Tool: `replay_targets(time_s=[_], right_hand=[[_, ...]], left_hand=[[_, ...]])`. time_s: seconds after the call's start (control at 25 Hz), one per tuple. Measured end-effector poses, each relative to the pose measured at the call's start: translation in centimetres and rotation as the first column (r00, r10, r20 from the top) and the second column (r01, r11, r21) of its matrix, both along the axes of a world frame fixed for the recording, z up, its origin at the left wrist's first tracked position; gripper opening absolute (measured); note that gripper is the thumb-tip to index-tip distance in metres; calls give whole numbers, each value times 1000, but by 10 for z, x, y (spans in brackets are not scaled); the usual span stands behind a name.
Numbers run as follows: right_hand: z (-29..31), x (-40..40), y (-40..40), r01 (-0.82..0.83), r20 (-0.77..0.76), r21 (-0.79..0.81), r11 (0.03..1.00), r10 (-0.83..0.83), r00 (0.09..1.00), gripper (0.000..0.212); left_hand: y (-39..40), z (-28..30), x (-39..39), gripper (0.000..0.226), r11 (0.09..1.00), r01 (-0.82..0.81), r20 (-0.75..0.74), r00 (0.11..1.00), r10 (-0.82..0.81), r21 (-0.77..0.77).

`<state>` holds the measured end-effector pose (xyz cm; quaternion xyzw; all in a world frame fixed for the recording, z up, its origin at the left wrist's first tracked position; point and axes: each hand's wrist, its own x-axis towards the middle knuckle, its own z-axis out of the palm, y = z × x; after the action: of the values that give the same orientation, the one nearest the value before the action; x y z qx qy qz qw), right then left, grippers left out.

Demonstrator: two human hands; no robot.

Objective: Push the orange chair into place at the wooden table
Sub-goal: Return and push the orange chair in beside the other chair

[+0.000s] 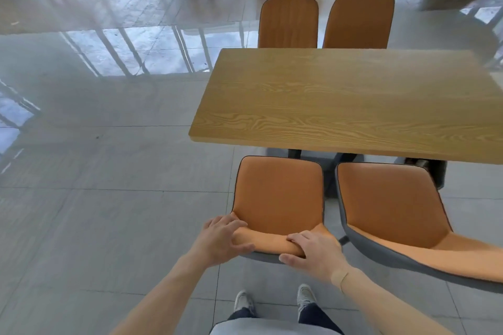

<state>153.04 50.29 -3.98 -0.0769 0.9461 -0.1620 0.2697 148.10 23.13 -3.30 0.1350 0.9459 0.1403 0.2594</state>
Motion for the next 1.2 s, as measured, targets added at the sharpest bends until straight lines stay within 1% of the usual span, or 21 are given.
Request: replay_targets(time_s=[0.12,0.24,0.32,0.48,0.76,0.96,1.08,1.2], right_hand=[[-1,10,-13,133,-63,33,991,-130,989,92],[0,15,-19,197,-87,109,974,-188,978,98],[1,19,-22,209,-89,133,969,-198,976,102],[2,21,-26,245,-109,139,960,-231,967,98],[0,29,-32,258,-131,171,951,-237,963,101],[-5,49,-38,297,-158,180,938,-270,950,106],[-6,59,-29,297,-129,181,938,-277,952,105],[-4,65,-11,257,-93,182,949,-243,965,103]], left_hand=[[-14,-13,-3,86,994,105,69,992,-107,27],[-20,-26,-4,89,985,172,68,983,-171,-6],[-21,-30,-5,92,983,185,37,982,-184,-8],[-20,-35,-6,95,979,203,-11,979,-203,2],[-23,-39,-2,95,979,203,-63,978,-201,23],[-25,-37,3,92,969,247,-99,964,-245,13],[-16,-36,17,90,971,237,-117,965,-234,13],[-1,-35,36,87,978,207,-123,971,-205,-2]])
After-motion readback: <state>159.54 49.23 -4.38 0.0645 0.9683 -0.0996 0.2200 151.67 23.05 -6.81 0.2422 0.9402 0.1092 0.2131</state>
